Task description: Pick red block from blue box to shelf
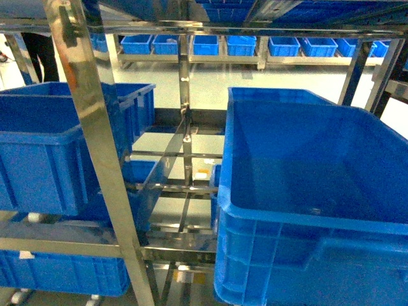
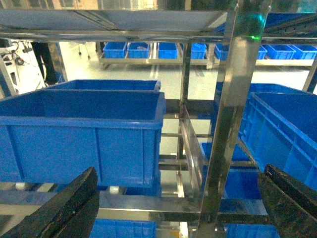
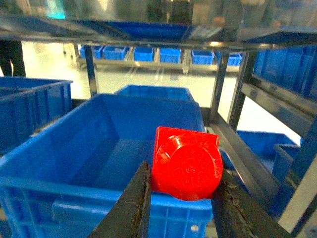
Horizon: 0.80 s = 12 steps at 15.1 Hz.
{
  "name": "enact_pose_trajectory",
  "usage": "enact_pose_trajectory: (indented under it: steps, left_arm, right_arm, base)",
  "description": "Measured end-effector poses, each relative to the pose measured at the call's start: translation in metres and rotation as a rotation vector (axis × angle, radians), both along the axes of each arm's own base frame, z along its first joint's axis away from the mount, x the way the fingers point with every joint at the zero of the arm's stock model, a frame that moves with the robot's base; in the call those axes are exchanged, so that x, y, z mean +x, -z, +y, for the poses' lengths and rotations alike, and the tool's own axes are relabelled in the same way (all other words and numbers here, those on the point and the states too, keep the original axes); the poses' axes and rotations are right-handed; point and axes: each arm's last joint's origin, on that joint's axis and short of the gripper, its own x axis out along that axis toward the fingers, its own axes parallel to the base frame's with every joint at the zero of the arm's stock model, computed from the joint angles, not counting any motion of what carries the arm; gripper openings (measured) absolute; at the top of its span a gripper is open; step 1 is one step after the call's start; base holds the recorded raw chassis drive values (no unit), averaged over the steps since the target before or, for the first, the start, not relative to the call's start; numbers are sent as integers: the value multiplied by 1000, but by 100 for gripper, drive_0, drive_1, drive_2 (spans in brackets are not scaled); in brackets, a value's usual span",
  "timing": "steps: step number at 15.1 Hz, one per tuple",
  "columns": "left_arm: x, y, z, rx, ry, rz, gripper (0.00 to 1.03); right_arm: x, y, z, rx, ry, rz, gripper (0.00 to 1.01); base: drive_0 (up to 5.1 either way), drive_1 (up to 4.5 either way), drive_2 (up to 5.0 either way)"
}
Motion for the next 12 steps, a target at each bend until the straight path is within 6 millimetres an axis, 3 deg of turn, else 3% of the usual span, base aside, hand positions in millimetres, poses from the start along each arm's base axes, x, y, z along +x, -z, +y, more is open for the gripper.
enact_pose_trajectory:
  steps: [12]
  left_arm:
    - [0,-1,0,0,-1,-8,98]
  right_arm:
    - [0,-1,0,0,0,-7,27]
  base:
    - [0,0,0]
